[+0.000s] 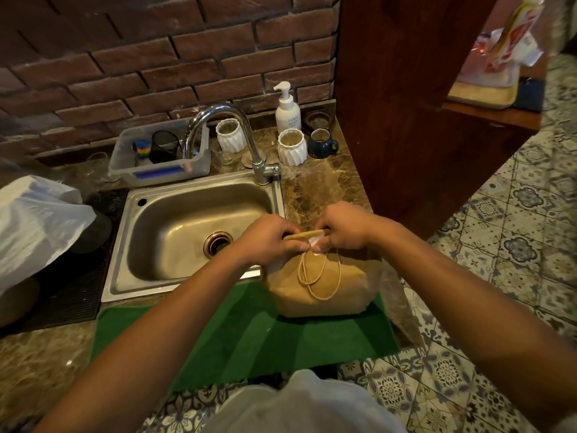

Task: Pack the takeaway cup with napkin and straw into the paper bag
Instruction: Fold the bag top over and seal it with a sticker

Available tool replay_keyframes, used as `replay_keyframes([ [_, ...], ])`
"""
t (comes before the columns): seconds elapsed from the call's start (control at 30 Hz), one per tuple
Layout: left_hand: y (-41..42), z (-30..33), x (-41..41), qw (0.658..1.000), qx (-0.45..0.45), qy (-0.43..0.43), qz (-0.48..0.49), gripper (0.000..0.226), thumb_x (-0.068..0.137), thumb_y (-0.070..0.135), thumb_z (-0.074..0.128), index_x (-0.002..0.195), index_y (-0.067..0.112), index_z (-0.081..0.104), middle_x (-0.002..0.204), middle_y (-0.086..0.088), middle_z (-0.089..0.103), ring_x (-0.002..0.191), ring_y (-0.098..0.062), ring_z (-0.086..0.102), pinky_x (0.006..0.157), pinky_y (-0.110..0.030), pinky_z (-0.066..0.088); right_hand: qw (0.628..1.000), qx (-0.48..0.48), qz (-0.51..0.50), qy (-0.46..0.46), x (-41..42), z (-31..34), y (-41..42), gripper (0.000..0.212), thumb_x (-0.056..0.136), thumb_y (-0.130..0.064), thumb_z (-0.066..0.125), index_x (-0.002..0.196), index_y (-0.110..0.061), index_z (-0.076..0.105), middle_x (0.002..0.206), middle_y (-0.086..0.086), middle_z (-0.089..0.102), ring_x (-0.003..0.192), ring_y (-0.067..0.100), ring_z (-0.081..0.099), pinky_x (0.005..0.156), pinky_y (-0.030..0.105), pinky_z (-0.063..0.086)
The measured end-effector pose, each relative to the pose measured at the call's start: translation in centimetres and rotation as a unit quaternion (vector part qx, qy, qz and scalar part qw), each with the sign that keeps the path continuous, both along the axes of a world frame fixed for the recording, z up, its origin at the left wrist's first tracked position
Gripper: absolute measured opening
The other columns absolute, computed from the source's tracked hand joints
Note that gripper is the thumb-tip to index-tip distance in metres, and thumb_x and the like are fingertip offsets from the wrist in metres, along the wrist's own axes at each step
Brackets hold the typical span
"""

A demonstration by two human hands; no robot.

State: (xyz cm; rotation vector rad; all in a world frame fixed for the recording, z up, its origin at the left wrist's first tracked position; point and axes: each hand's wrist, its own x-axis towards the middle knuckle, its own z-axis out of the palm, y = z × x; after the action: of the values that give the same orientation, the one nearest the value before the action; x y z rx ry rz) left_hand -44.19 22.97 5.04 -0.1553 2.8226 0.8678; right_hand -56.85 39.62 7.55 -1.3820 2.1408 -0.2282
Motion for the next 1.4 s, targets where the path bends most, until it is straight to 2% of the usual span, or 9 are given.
replay_keyframes([
  [0.1,-0.6,0.0,0.2,1.0,0.017,0.0,0.003,0.024,0.085,0.047,0.075,0.082,0.023,0.08,0.066,0.002,0.069,0.057,-0.008,0.054,0.056,-0.033,0.038,1.0,0.001,-0.005,0.021,-0.2,0.2,0.1,0.02,0.087,-0.047,0.077,0.087,-0.027,0.077,0.073,-0.009,0.067,0.067,0.008,0.057,0.06,0.032,0.042],
  [0.23,-0.7,0.3,0.4,1.0,0.027,0.002,0.0,0.026,0.087,0.044,0.075,0.086,0.019,0.081,0.066,-0.002,0.07,0.055,-0.008,0.052,0.054,-0.031,0.036,1.0,0.0,-0.004,0.026,-0.8,0.4,0.6,0.026,0.087,-0.051,0.075,0.094,-0.027,0.08,0.073,-0.008,0.067,0.069,0.011,0.057,0.061,0.033,0.042],
  [0.53,0.2,0.7,0.2,0.999,-0.009,0.005,-0.039,0.028,0.087,0.045,0.074,0.077,0.018,0.077,0.06,0.002,0.065,0.05,-0.005,0.048,0.052,-0.03,0.03,0.999,0.029,-0.011,-0.009,0.5,0.3,0.9,0.019,0.084,-0.04,0.081,0.078,-0.032,0.065,0.071,-0.009,0.064,0.069,0.014,0.059,0.059,0.032,0.039],
  [0.63,0.4,0.5,0.4,0.999,-0.002,0.007,-0.032,0.023,0.087,0.045,0.075,0.071,0.028,0.073,0.055,0.009,0.059,0.05,-0.002,0.048,0.052,-0.03,0.03,1.0,0.021,-0.003,0.007,0.6,0.2,0.8,0.025,0.085,-0.041,0.08,0.072,-0.036,0.06,0.066,-0.01,0.059,0.063,0.01,0.055,0.056,0.031,0.037],
  [0.87,-0.8,1.4,0.9,0.998,0.047,0.018,0.039,0.024,0.082,0.046,0.079,0.083,0.022,0.082,0.065,0.006,0.07,0.056,-0.003,0.054,0.054,-0.027,0.038,0.999,-0.007,-0.037,-0.038,-0.2,0.0,1.7,0.02,0.087,-0.04,0.079,0.092,-0.021,0.078,0.075,-0.007,0.069,0.069,0.011,0.06,0.06,0.031,0.041],
  [0.93,-0.7,1.2,1.0,0.998,0.043,0.024,0.039,0.024,0.083,0.044,0.078,0.086,0.021,0.083,0.068,0.003,0.072,0.058,-0.006,0.055,0.055,-0.028,0.039,0.998,-0.001,-0.037,-0.043,0.0,-0.1,1.6,0.013,0.087,-0.04,0.079,0.084,-0.027,0.075,0.075,-0.007,0.069,0.07,0.012,0.061,0.06,0.031,0.042],
  [1.07,-0.4,0.7,1.0,0.998,0.04,0.033,0.041,0.022,0.084,0.043,0.079,0.086,0.021,0.083,0.068,0.002,0.073,0.061,-0.011,0.061,0.057,-0.035,0.042,0.999,-0.026,-0.034,-0.027,0.6,-0.8,1.2,0.029,0.088,-0.039,0.078,0.065,-0.04,0.06,0.068,-0.01,0.065,0.065,0.008,0.059,0.059,0.03,0.04],
  [1.23,-0.7,0.6,1.2,0.996,0.067,0.034,0.052,0.011,0.084,0.037,0.081,0.083,0.026,0.08,0.064,0.012,0.066,0.058,0.0,0.056,0.054,-0.023,0.037,0.998,-0.04,-0.043,-0.028,0.2,-0.8,1.3,0.013,0.087,-0.039,0.078,0.078,-0.035,0.071,0.072,-0.009,0.068,0.068,0.01,0.062,0.062,0.032,0.045],
  [1.4,-0.9,0.4,1.7,0.992,0.098,0.02,0.074,0.015,0.086,0.035,0.079,0.084,0.02,0.08,0.073,-0.003,0.072,0.065,-0.006,0.059,0.057,-0.025,0.041,0.997,-0.037,-0.046,-0.057,-0.1,-1.0,1.3,0.012,0.088,-0.036,0.079,0.079,-0.033,0.072,0.076,-0.007,0.072,0.071,0.012,0.065,0.063,0.032,0.046],
])
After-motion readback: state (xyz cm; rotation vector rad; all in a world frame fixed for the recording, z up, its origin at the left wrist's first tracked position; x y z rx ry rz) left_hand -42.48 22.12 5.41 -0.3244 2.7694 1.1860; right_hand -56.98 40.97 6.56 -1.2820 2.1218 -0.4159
